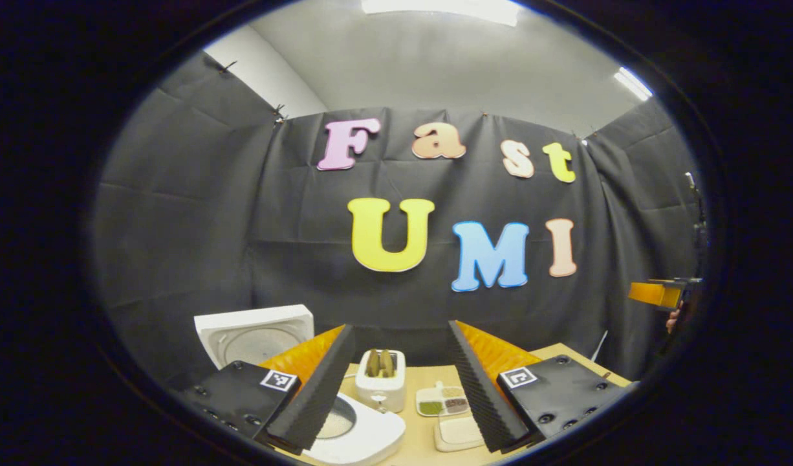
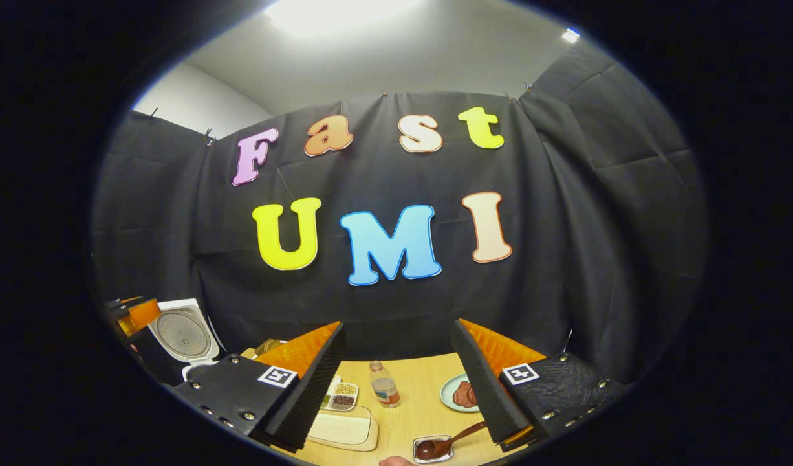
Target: Close the left gripper, press the button to open the rice cooker; take a wooden spoon from the chopstick holder with the right hand, scoop a spoonful of rice and pour it into the rice cooker, then put the wooden spoon back into the chopstick holder.
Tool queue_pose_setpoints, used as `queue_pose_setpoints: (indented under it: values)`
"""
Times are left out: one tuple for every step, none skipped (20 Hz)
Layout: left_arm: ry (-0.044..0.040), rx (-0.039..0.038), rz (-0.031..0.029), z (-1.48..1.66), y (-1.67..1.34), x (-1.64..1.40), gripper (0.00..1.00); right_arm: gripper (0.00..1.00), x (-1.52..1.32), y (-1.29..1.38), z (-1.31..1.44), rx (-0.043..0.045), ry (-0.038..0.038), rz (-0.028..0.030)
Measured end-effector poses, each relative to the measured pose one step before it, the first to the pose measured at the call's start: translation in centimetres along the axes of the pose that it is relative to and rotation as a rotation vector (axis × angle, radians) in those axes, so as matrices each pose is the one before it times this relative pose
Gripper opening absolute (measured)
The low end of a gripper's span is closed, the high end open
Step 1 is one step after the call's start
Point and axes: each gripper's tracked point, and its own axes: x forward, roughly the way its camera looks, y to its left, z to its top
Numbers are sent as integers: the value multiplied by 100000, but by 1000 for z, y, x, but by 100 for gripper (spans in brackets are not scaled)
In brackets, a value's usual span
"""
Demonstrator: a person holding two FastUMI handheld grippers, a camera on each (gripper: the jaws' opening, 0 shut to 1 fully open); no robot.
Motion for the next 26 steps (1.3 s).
queue_pose_setpoints:
  values:
    - [115,-11,2838,412,1813,963,96,99,38,-142,-247,133,381,-476]
    - [517,-25,2445,283,1859,1110,98,100,96,-244,-207,-259,375,-702]
    - [1017,-173,2361,55,1624,1053,98,99,42,-347,-308,-518,668,-945]
    - [738,-169,2736,70,1439,1068,96,99,29,-274,-238,-85,654,-696]
    - [399,-264,2585,315,1582,1217,96,99,131,-130,-228,320,654,-584]
    - [280,-407,2814,265,1282,1325,96,99,62,-246,-244,360,777,-621]
    - [123,-493,2945,352,1365,1297,96,99,256,-259,-309,94,677,-661]
    - [-402,-456,3038,205,1310,1217,98,99,280,-133,-315,222,1130,-216]
    - [-281,246,3382,298,1325,1329,98,99,163,347,-374,664,1009,1187]
    - [-250,812,3340,9,1342,1232,98,100,166,169,-245,461,819,726]
    - [-102,1389,3160,-21,1139,1298,98,100,348,-79,-194,-149,551,433]
    - [550,1605,2317,-110,682,1256,98,100,328,-53,-83,-686,361,-313]
    - [750,759,1475,-246,532,1410,98,99,336,-71,80,-853,16,-287]
    - [1160,-332,2046,-805,590,1282,98,100,301,24,80,-572,126,-79]
    - [900,-746,2848,-505,933,1309,98,99,335,166,46,-366,-75,114]
    - [1149,-810,2277,-394,681,1321,98,100,259,52,198,-433,-277,-44]
    - [1337,-1215,2664,-649,776,1133,96,100,160,-8,165,-552,-244,-339]
    - [1071,-1352,925,-511,507,921,98,100,217,-49,102,-506,-202,-4]
    - [1631,-1454,1010,-560,419,1002,100,99,202,86,49,-419,-160,66]
    - [1953,-332,907,-666,263,746,98,100,224,-19,-52,-448,247,-304]
    - [2260,223,31,-796,-12,791,96,99,180,-99,-201,-198,440,-227]
    - [1443,593,319,-555,147,497,96,100,176,53,-79,180,365,-61]
    - [1494,984,197,-343,25,630,98,100,156,100,9,402,143,183]
    - [1893,491,494,-457,182,716,98,100,172,30,-92,90,388,96]
    - [2670,-1018,490,-602,68,658,96,99,118,51,-50,-61,178,135]
    - [3236,-2007,1556,-866,358,551,98,100,93,81,84,-185,-118,111]
